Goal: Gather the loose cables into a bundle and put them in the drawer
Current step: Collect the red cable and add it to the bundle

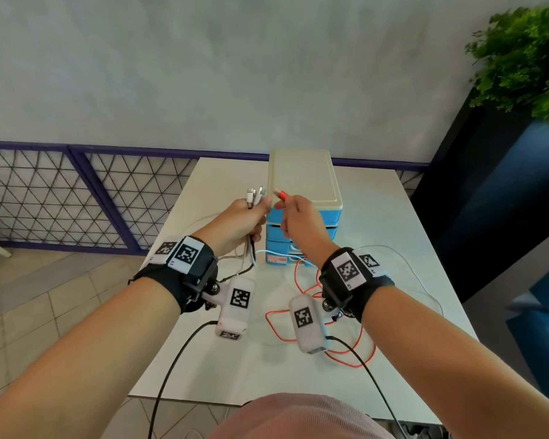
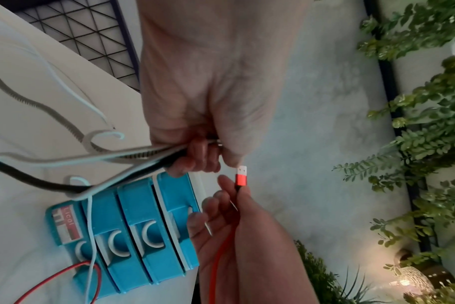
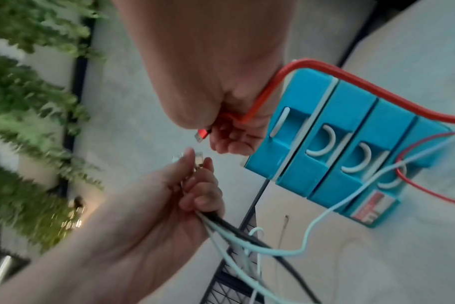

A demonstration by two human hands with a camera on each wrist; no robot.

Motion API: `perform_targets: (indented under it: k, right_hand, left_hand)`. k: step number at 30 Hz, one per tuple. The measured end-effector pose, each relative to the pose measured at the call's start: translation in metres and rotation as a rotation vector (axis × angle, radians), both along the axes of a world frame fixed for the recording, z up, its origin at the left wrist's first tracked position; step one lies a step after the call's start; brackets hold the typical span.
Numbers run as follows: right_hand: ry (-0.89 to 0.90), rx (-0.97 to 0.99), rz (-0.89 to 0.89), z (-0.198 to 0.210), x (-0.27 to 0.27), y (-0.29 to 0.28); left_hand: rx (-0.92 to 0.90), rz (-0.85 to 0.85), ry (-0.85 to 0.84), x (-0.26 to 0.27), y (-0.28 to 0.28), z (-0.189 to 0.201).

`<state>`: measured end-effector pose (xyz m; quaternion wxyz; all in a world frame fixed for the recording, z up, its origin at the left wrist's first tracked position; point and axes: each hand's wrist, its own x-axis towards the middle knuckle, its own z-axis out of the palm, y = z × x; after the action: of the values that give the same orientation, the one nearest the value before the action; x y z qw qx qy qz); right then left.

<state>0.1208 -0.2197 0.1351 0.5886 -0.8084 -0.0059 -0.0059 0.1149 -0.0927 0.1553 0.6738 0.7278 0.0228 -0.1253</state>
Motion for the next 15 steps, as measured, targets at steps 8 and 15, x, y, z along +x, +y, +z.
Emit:
perform_targets:
  k: [8,15]
  right_hand:
    - [0.071,0.301,0.061,0.006,-0.012,0.018]
    - [0.112,0.281,0.026,0.002,-0.011,0.028]
  left_hand:
    - [-0.053,0.029,-0.070,0.005,-0.006,-0.004]
    - [-0.155,-0.003,-0.002,0.004,-0.010,-0.012]
